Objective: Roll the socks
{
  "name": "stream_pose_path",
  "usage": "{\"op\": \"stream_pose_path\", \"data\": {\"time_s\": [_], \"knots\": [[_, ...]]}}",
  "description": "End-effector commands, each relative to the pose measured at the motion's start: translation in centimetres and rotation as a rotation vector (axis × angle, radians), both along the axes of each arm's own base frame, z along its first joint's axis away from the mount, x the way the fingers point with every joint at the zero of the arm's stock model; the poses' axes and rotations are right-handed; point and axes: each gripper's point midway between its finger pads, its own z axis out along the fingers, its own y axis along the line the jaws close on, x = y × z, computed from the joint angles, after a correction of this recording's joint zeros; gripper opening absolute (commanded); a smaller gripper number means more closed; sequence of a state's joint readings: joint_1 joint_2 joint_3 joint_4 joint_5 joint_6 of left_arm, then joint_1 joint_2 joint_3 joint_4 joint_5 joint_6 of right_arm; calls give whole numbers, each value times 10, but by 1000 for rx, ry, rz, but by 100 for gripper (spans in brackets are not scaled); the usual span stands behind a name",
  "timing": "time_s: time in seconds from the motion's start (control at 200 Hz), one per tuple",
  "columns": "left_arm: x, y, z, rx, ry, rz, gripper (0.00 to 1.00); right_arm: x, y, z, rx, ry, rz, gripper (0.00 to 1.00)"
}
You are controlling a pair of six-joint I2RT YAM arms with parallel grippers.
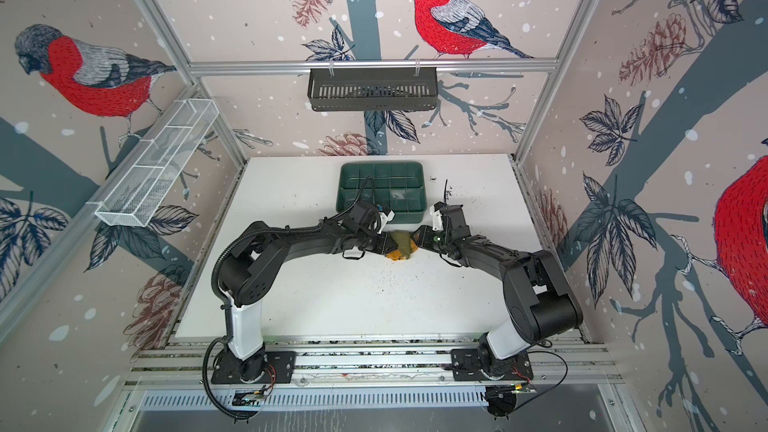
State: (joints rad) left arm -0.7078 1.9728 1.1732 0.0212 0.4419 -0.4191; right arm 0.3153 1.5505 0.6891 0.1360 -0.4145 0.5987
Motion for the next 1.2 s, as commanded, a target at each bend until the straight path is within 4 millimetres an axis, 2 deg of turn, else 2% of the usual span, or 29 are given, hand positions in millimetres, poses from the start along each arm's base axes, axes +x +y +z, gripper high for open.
{"op": "stream_pose_path", "data": {"time_s": [0.0, 0.415, 0.565, 0.851, 1.016, 1.196], "knots": [[-2, 1, -4, 4, 6, -7, 21, 3, -7, -9, -31, 23, -23, 46], [-3, 0, -10, 6, 15, -15, 21, 6, 5, -30, 50, 75, 6, 47], [-3, 0, -11, 9, 14, -14, 21, 7, 9, -27, 83, 55, 6, 40], [-2, -2, -11, 7, 17, -14, 21, 8, 10, -14, 102, -9, 11, 17], [-1, -2, -12, 10, 17, -13, 21, 7, 14, -4, 97, -50, 34, 15], [0, -3, -14, 9, 21, -14, 21, 3, 27, -2, 69, -66, 79, 15]]}}
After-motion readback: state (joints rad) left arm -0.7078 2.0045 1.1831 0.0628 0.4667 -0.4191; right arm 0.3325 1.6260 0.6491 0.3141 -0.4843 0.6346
